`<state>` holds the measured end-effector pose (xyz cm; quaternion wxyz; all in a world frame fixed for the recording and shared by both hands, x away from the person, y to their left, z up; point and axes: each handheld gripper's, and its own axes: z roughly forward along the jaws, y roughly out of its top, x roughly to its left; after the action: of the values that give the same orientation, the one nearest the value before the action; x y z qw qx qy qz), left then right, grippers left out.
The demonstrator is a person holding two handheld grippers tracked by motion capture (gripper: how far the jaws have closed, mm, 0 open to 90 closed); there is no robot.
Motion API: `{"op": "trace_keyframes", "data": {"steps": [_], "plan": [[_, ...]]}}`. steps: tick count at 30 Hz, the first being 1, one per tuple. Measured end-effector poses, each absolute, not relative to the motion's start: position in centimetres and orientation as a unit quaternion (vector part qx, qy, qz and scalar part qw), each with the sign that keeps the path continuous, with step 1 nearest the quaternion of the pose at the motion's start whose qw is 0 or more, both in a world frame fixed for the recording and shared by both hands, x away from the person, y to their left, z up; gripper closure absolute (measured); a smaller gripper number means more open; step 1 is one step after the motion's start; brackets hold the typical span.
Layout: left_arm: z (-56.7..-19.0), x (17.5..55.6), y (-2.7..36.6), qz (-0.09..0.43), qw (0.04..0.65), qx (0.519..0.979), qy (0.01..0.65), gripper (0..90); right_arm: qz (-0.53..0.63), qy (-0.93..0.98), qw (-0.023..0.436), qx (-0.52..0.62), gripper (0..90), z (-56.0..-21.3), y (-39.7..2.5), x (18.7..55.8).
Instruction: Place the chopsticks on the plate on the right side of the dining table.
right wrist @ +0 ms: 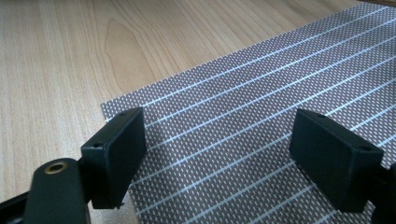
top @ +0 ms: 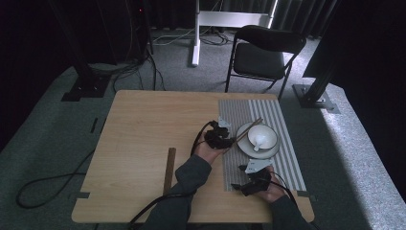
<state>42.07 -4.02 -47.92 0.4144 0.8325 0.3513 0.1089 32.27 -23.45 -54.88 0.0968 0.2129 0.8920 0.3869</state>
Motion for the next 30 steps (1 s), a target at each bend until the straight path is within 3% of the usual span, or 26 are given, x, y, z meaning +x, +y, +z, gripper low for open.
{"op": "trace_keyframes", "data": {"steps": [10,30], "plan": [[-48.3,40.8,-3.4,0.138,0.392,0.841,0.347,59.9,0.387,0.892,0.096,0.213,17.8,-54.9,-23.4,32.3],[-50.7,39.7,-3.4,0.134,0.373,0.850,0.346,57.5,0.387,0.892,0.096,0.214,17.8,-54.9,-23.4,32.3]]}}
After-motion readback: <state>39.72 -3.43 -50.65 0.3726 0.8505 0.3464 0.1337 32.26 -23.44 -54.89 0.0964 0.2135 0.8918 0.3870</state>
